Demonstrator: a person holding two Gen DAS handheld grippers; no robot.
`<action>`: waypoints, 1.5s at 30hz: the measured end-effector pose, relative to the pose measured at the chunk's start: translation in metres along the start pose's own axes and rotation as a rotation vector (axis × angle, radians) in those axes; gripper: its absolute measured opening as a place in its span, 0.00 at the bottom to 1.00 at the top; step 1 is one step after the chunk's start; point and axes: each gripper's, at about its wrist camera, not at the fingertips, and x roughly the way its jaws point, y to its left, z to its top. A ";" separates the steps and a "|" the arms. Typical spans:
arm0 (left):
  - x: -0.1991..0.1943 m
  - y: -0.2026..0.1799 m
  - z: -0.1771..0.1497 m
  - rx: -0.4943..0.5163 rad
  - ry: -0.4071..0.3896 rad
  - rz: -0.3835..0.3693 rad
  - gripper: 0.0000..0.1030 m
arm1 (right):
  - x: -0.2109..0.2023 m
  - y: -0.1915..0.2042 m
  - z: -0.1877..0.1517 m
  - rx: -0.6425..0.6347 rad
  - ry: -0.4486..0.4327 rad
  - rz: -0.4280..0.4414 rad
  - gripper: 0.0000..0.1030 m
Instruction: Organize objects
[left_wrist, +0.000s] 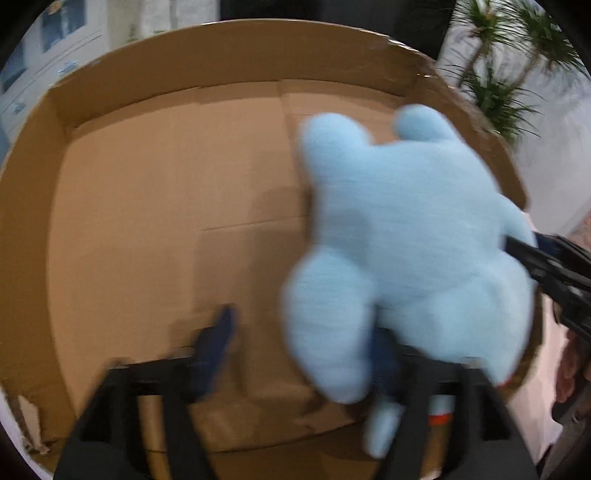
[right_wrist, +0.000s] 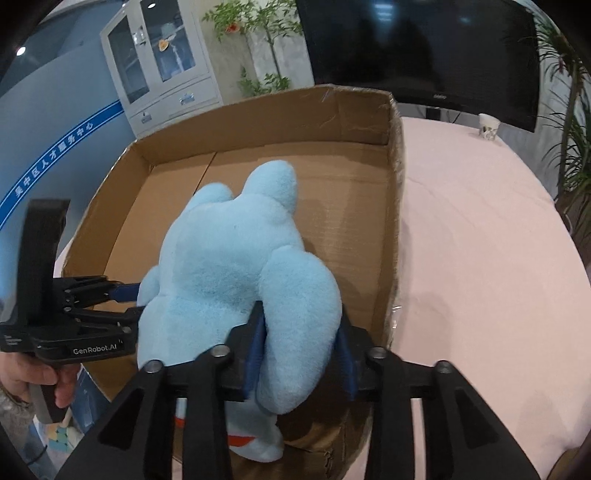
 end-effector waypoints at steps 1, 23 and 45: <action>-0.003 0.009 0.000 -0.036 -0.002 -0.010 0.99 | -0.004 -0.001 -0.001 0.006 -0.008 0.021 0.51; -0.148 0.054 -0.125 -0.465 -0.298 -1.273 0.99 | -0.088 0.003 -0.163 0.765 -0.677 1.420 1.00; -0.130 0.101 -0.155 -0.642 -0.374 -1.067 0.27 | -0.089 0.027 -0.187 0.832 -0.666 1.266 0.29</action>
